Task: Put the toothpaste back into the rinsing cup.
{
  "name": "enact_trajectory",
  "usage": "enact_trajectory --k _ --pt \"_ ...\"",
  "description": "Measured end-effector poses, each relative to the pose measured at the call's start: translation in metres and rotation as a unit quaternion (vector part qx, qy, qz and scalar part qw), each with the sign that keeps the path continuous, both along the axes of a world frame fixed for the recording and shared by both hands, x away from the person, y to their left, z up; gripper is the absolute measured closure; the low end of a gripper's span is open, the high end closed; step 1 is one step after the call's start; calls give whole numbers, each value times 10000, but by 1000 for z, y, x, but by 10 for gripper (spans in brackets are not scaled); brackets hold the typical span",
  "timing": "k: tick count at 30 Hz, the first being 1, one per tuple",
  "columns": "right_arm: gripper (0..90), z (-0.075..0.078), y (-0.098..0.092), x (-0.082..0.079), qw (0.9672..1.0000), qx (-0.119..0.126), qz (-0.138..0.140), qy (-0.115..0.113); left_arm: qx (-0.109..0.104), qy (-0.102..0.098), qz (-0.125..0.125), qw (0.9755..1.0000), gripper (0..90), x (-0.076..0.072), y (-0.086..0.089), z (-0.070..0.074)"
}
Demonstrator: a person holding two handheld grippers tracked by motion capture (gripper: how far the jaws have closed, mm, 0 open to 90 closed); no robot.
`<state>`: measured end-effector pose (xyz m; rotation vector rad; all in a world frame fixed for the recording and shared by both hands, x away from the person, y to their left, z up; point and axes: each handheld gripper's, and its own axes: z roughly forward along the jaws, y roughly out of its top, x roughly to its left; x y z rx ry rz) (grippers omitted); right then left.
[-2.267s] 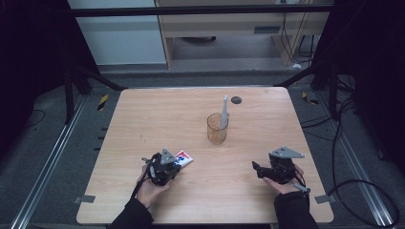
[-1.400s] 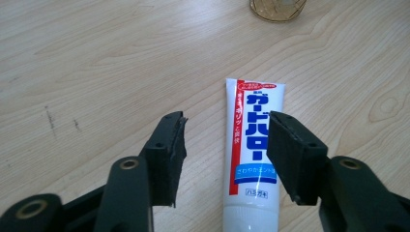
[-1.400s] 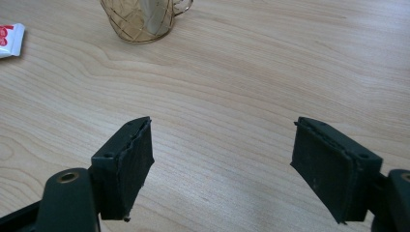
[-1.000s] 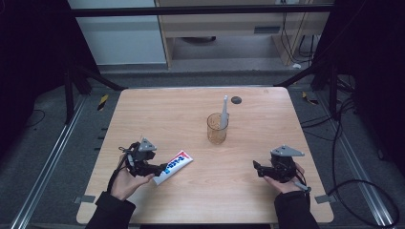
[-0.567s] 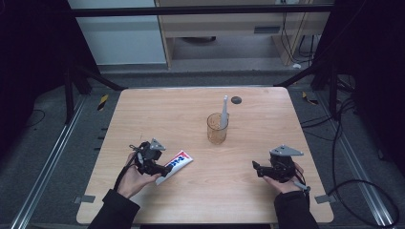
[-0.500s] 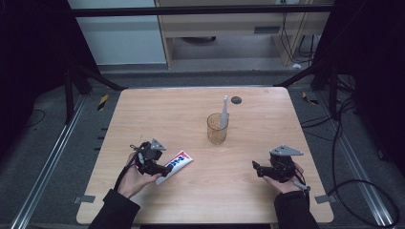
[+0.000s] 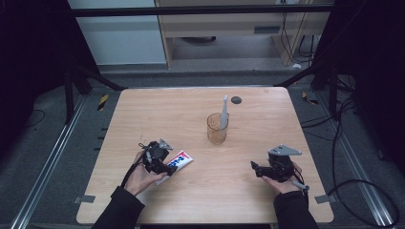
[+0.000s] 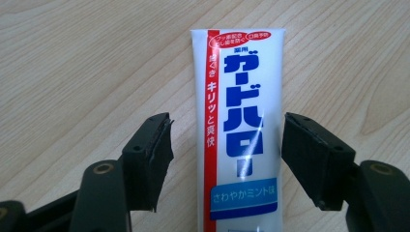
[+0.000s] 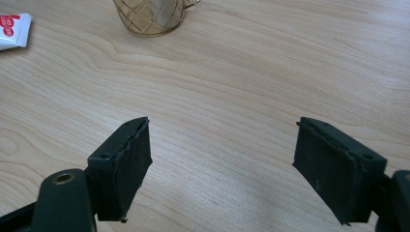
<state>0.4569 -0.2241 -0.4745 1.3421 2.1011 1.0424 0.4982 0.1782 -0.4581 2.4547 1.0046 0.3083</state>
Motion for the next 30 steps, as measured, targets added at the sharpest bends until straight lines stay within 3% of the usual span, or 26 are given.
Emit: enact_trajectory --k 4,11,23,30 --pt "210 -1 2 1 10000 -16 19 30 73 195 -74 9998 366 5 -4 -4" --pt "210 -1 3 2 10000 -22 34 68 214 244 -161 9993 389 9 -12 -4" --pt "210 -3 5 3 9999 -95 59 97 306 672 -268 9969 405 24 -19 -6" --pt "210 -3 5 3 9999 -97 58 99 421 717 -302 9961 400 25 -22 -11"
